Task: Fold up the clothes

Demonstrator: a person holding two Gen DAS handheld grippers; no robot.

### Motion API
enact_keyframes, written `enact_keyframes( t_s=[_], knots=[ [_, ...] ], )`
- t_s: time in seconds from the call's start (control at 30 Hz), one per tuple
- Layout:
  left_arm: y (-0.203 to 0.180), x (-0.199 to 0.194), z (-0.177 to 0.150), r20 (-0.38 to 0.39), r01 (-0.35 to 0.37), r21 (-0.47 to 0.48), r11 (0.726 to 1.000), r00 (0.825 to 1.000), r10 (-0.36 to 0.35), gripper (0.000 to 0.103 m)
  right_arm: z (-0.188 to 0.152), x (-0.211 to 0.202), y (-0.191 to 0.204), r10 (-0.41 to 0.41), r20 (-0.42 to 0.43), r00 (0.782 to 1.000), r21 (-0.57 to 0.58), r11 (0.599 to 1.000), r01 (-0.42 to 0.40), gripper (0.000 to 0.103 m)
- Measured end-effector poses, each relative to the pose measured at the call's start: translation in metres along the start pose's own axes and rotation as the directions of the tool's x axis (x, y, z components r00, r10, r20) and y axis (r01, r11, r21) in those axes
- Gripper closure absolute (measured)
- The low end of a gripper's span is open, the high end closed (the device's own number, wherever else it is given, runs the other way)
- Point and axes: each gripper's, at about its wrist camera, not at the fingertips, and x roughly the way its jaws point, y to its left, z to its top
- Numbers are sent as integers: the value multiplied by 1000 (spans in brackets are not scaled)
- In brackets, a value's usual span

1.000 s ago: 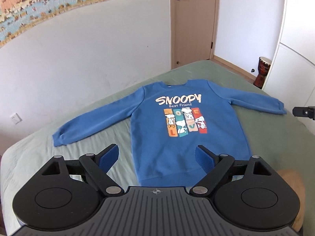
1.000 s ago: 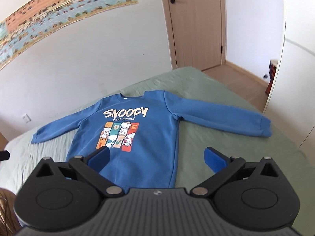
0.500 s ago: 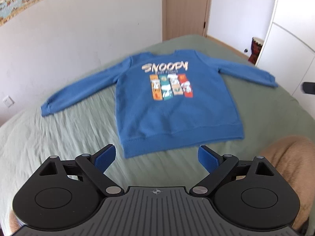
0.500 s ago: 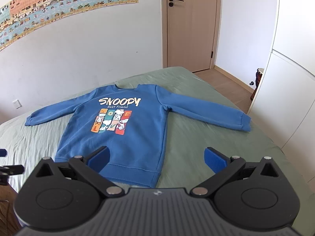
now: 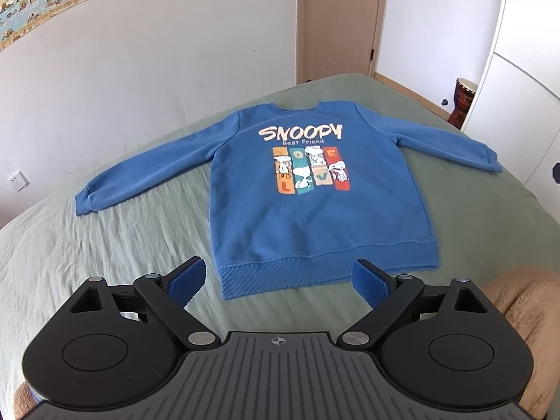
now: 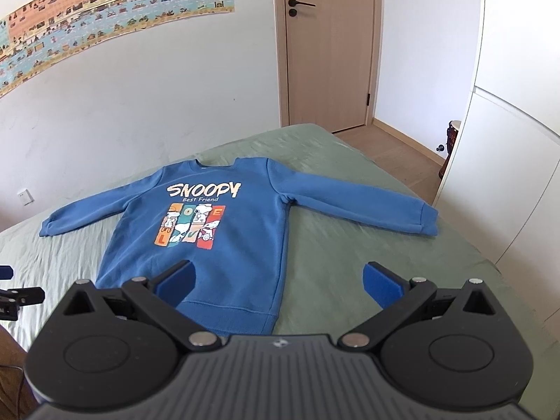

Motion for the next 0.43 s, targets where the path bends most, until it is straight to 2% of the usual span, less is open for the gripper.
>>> enact_keyframes(
  t_s=[0.43],
  knots=[
    [2, 7, 13, 0, -6, 1, 1000, 1000, 6, 10, 9, 26, -6, -5, -34, 999, 4, 1000, 5, 0]
  ],
)
